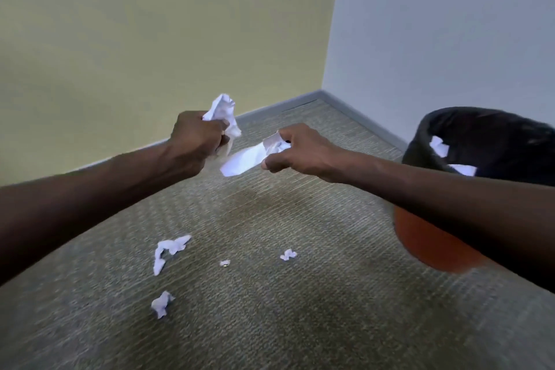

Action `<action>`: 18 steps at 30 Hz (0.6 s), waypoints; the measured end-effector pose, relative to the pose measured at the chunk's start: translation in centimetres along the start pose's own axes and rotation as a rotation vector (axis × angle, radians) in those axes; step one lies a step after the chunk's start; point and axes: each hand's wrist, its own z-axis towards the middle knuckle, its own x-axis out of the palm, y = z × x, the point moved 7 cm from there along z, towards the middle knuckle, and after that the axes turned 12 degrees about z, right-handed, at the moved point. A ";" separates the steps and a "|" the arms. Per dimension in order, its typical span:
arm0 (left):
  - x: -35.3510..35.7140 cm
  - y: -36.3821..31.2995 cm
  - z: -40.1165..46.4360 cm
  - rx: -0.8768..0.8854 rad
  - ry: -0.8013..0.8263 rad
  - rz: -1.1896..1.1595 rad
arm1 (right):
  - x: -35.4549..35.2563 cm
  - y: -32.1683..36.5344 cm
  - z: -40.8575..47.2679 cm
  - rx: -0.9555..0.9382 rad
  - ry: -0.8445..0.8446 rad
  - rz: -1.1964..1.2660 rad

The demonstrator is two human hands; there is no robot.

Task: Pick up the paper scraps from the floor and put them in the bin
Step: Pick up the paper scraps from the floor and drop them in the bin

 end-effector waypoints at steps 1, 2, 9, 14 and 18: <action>1.1 -2.0 -0.2 0.023 0.024 -0.008 | -1.7 0.7 -1.0 -0.001 -0.038 0.000; 2.3 -4.0 -0.5 0.044 0.054 -0.019 | -3.5 1.2 -2.0 0.000 -0.083 -0.001; 14.8 -15.7 -3.9 0.253 0.277 -0.159 | -16.9 4.1 -11.1 0.029 -0.353 -0.026; 24.4 -22.2 -8.3 0.447 0.391 0.045 | -25.4 3.0 -16.7 0.161 -0.507 -0.328; 30.6 -24.4 -12.5 0.516 0.617 0.297 | -29.8 0.2 -19.5 0.293 -0.547 -0.419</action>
